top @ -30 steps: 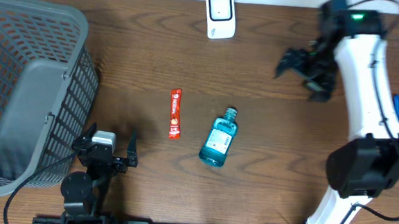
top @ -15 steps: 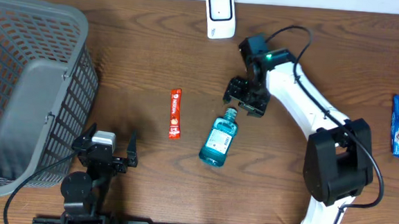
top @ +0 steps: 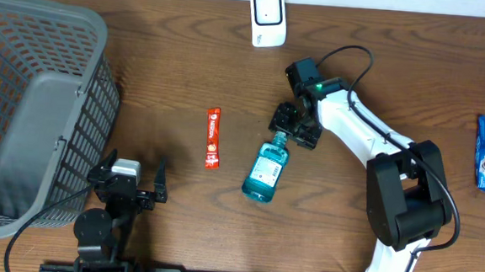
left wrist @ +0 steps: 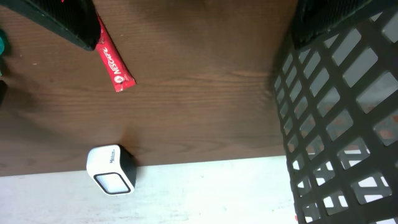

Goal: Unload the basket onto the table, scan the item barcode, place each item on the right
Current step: 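Reach the right gripper to the Listerine bottle cap and grasp it, then lift the Listerine bottle and carry it toward the scanner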

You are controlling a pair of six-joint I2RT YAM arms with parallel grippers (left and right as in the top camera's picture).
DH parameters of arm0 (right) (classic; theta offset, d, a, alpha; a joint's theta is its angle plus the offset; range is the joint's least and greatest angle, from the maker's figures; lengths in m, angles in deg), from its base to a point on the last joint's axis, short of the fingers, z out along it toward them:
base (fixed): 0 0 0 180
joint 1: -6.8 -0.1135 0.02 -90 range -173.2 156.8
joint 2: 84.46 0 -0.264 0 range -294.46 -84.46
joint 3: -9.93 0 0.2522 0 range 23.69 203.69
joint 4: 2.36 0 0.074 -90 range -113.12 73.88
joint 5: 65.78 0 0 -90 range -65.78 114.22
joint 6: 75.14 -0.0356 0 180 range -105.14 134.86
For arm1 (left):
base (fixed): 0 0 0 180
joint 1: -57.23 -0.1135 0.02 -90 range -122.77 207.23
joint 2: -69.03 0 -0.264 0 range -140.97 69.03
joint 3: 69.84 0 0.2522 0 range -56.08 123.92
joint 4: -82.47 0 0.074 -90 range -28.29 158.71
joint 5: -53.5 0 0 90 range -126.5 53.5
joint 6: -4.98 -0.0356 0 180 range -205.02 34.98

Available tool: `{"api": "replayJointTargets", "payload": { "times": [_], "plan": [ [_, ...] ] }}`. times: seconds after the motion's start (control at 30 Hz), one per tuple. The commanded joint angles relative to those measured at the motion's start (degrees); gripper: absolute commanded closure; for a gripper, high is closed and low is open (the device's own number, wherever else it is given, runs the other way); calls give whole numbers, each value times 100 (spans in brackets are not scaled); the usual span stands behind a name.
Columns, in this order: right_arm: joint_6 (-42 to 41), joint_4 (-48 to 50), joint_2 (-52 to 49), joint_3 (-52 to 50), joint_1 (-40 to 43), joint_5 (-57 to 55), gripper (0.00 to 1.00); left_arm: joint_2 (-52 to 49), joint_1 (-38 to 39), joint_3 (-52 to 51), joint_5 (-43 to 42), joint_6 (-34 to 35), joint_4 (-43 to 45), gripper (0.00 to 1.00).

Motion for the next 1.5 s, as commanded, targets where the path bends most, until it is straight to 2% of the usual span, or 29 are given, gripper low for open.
{"api": "replayJointTargets", "payload": {
  "times": [0.0, 0.1, 0.3, 0.57, 0.9, 1.0, 1.17, 1.47],
  "plan": [
    [-46, 109, 35, -90, -63, -118, 23, 11, 24, -90, -28, -72, -146, 2],
    [-48, 219, -33, -111, -127, -118, 23, 11, 24, -90, -28, -72, -146, 2],
    [-55, 376, -210, -111, -332, -166, 39, 11, 24, -90, -28, -72, -146, 2],
    [-203, 330, -374, -114, -446, -485, 42, 11, 24, -90, -28, -72, -146, 2],
    [-210, 337, -374, -107, -439, -654, 71, 11, 24, -90, -28, -72, -146, 2],
    [114, 332, -372, 2, -420, -695, 79, 11, 24, -90, -28, -72, -146, 2],
    [514, 52, -367, 468, -369, -699, 81, 11, 24, -90, -28, -72, -146, 2],
    [621, -426, -367, 1292, -367, -719, 82, 11, 24, -90, -28, -72, -146, 2]
  ]
}}
